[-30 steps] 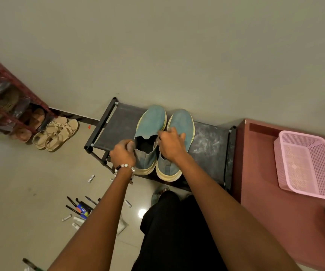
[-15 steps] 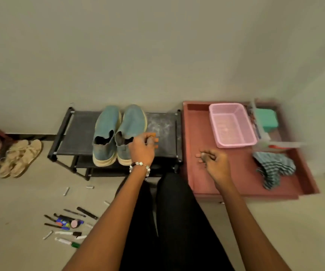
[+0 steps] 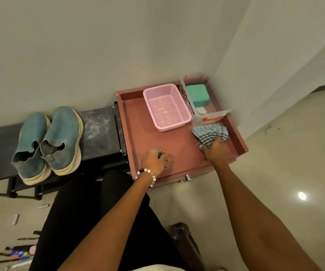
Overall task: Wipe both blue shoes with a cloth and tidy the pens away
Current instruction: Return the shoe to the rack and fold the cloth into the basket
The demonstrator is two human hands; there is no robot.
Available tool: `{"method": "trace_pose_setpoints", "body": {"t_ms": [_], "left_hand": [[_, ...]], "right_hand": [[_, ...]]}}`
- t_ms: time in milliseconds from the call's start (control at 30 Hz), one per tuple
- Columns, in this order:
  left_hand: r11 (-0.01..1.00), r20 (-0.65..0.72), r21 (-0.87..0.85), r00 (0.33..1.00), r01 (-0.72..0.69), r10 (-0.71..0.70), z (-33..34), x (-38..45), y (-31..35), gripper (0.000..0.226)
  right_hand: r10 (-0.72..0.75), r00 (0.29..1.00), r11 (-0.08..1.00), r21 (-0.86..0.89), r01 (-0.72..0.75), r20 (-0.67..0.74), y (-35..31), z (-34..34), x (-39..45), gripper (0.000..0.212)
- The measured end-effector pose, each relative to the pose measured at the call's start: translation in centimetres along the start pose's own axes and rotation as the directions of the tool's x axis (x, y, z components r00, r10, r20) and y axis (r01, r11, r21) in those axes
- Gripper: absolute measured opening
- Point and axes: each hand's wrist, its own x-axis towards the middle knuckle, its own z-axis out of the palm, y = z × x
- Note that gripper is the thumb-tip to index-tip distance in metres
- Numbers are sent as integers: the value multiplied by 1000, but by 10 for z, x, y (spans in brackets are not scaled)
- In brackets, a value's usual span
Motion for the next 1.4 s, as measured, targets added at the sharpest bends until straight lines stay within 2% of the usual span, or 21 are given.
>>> {"method": "trace_pose_setpoints", "body": {"t_ms": [67,133,200,300,367,433,533,600,667,700,767,833,933,1000,1067,1100,1167,1233,1267,1333,1400], "left_hand": [[1000,21,7,1000,21,-21,1,0,-2,19],[999,17,28,1000,23,-23,-3,-2,-2,19],[999,5,35,1000,23,-23,-9,-1,-4,19],[1000,-38,-13,999,24,-25,-13,3,-5,17],[1000,-105,-8,994,-26,25,-14,0,-1,21],[994,-68,-5,991,-114,113,-19,-7,7,48],[941,197,108,934,-321,297,-38,-20,11,99],[888,347,152,864,-435,364,-53,-32,9,111],[899,389,76,843,-431,372,-64,-46,6,107],[918,354,15,860,-397,367,-69,-54,6,96],[936,180,-90,918,-342,353,-76,-67,7,51],[925,-40,-143,936,-351,349,-88,-75,9,13],[927,-158,-162,936,-338,314,-114,-84,14,13],[934,-171,-120,934,-337,315,-126,-88,18,12],[923,-223,-189,930,-336,293,-133,-96,27,8],[912,-240,-255,935,-321,262,-135,-101,32,4],[876,-237,-403,955,-264,178,-138,-105,40,16],[834,-185,-519,977,-189,107,-140,-110,47,22],[825,-166,-542,983,-160,81,-140,-112,50,22],[820,-184,-559,983,-122,21,-140,-112,52,23],[808,-230,-580,972,-99,-45,-140,-110,52,26]], "right_hand": [[-6,1000,994,-109,4,-20,-1,8,8,66],[9,996,993,-120,-20,-93,-3,11,13,45],[60,981,998,18,-58,-184,-7,9,9,27],[83,963,946,323,5,-257,-20,0,-18,20],[113,983,812,583,-6,-147,-31,-9,-48,13],[106,994,656,749,-91,28,-40,-18,-77,14],[-37,968,533,824,-190,247,-55,-33,-109,22],[-128,934,521,824,-223,334,-70,-42,-124,25],[-203,902,543,810,-220,380,-87,-48,-134,24],[-234,888,562,800,-210,397,-93,-49,-137,21],[-306,847,635,756,-159,435,-101,-53,-141,12],[-386,778,728,682,-73,496,-106,-60,-141,23],[-418,706,865,489,116,572,-108,-74,-140,30],[-425,724,896,367,250,543,-108,-81,-137,18],[-476,765,843,473,256,435,-103,-82,-134,17],[-487,785,759,631,163,383,-101,-81,-135,19],[-489,805,437,893,-109,338,-102,-77,-140,24],[-486,828,197,958,-208,280,-110,-72,-146,32],[-458,852,177,966,-190,252,-115,-70,-149,33],[-411,878,251,956,-148,244,-124,-67,-154,41],[-452,822,355,916,-189,345,-127,-68,-158,50]]}}
